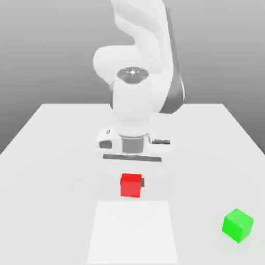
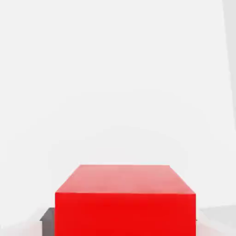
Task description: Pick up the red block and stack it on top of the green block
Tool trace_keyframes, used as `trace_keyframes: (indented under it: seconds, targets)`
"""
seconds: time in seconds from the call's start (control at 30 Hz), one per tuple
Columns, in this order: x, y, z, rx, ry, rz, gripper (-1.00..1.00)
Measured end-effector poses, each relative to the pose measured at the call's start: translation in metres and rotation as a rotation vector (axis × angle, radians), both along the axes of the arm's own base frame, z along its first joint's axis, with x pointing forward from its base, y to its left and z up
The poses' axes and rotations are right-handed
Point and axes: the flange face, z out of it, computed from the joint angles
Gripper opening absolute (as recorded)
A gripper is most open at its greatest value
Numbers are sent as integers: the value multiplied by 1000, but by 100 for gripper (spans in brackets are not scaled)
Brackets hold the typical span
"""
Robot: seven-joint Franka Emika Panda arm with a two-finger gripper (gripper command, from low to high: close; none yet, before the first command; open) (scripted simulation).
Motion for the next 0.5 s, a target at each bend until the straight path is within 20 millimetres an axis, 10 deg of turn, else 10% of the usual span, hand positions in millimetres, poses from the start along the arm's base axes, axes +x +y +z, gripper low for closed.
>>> trace_keyframes:
  seconds: [0.33, 0.5]
  targets:
    - [43, 209, 28, 3, 0, 483, -100]
    - [46, 224, -22, 4, -2, 508, -100]
